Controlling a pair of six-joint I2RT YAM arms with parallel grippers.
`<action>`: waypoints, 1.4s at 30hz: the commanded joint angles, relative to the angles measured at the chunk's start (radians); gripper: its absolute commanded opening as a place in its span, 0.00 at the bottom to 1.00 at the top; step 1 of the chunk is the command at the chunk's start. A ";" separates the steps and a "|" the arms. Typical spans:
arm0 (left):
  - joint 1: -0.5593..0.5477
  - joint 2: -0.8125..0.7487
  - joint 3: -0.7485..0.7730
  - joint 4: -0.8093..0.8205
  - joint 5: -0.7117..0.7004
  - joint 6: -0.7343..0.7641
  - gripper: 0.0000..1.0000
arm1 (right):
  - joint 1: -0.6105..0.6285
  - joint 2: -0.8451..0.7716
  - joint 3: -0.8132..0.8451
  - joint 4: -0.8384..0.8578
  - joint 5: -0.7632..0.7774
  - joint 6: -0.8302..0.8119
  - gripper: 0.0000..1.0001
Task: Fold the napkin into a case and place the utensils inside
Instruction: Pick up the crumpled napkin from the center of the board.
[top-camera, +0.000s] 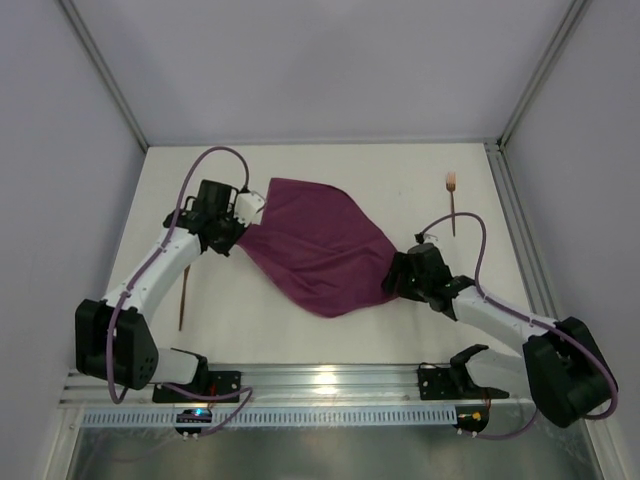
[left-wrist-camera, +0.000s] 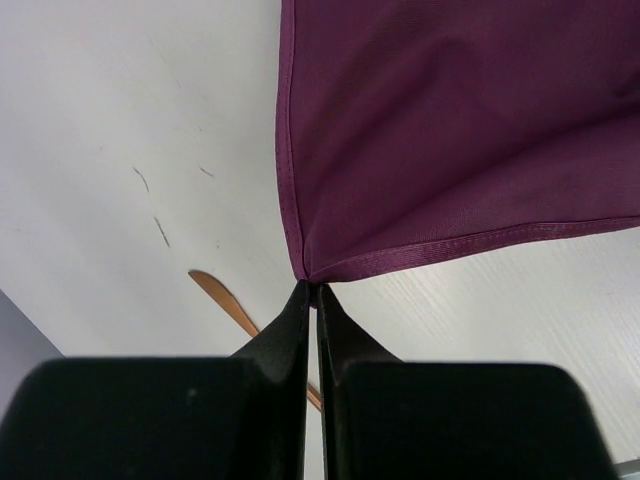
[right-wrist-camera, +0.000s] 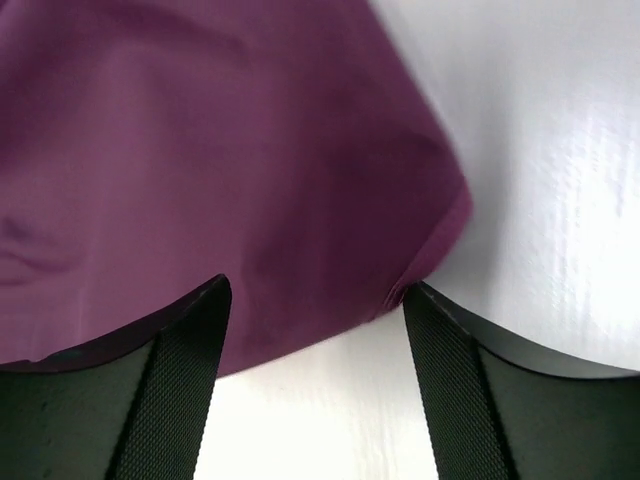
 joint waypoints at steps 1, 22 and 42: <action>0.006 -0.038 0.042 -0.018 0.022 -0.026 0.00 | 0.000 0.150 0.035 0.137 -0.068 0.030 0.68; 0.011 -0.253 0.298 -0.257 0.022 -0.042 0.00 | 0.089 -0.415 0.753 -0.672 -0.127 -0.181 0.04; 0.009 -0.017 -0.087 0.091 0.119 -0.001 0.00 | 0.000 0.494 0.662 -0.217 -0.226 -0.279 0.53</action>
